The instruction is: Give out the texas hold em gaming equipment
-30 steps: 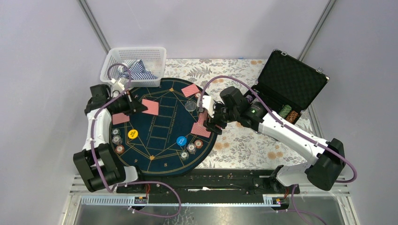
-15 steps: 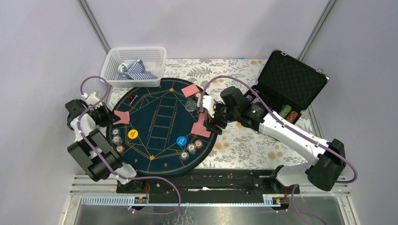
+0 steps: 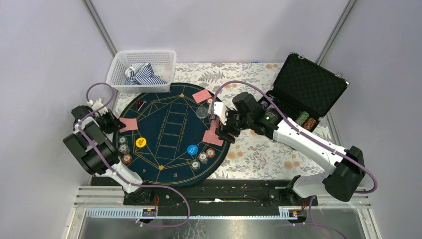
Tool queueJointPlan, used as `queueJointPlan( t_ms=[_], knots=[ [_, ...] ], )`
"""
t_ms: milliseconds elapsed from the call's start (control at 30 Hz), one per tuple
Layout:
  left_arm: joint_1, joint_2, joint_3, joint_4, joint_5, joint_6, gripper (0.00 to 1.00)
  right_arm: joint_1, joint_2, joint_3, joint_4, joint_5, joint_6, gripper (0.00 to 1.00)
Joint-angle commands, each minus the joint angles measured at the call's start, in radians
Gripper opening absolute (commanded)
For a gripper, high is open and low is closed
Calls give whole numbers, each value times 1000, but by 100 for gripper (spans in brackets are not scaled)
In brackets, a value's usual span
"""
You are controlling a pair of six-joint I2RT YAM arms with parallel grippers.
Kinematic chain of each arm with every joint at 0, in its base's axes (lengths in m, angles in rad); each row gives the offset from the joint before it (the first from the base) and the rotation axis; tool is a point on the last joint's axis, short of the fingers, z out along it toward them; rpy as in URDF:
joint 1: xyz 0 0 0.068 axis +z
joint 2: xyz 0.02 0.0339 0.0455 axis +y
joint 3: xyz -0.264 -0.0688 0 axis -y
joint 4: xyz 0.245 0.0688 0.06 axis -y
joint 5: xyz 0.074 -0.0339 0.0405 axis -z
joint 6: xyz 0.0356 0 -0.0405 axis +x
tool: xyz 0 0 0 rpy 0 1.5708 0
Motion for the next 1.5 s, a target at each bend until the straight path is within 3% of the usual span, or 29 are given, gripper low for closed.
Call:
queueJointPlan(
  t_ms=[0, 333, 467, 600, 833, 933, 1233, 1367, 1467],
  knots=[
    [7, 22, 42, 86, -90, 6, 6, 9, 2, 38, 29, -5, -4, 15],
    [9, 70, 41, 158, -230, 39, 20, 10, 12, 47, 22, -8, -4, 16],
    [9, 70, 41, 167, -274, 48, 30, 9, 9, 46, 21, -5, -5, 15],
    [8, 24, 7, 203, -316, 69, 45, 10, 9, 49, 24, -6, -4, 16],
    [-10, -123, -39, 194, -323, 99, 52, 9, 2, 47, 24, -8, -2, 16],
    [-50, -208, -39, 140, -275, 103, 55, 10, -3, 45, 29, -8, 2, 16],
    [-257, -373, 72, -136, 183, 1, 65, 9, -6, 47, 33, 12, -9, 16],
    [-417, -430, 70, -136, 328, -126, 67, 10, -9, 34, 53, 30, -9, 16],
    [-554, -453, 32, -32, 384, -295, 67, 9, -9, 26, 66, 42, -8, 16]
  ],
)
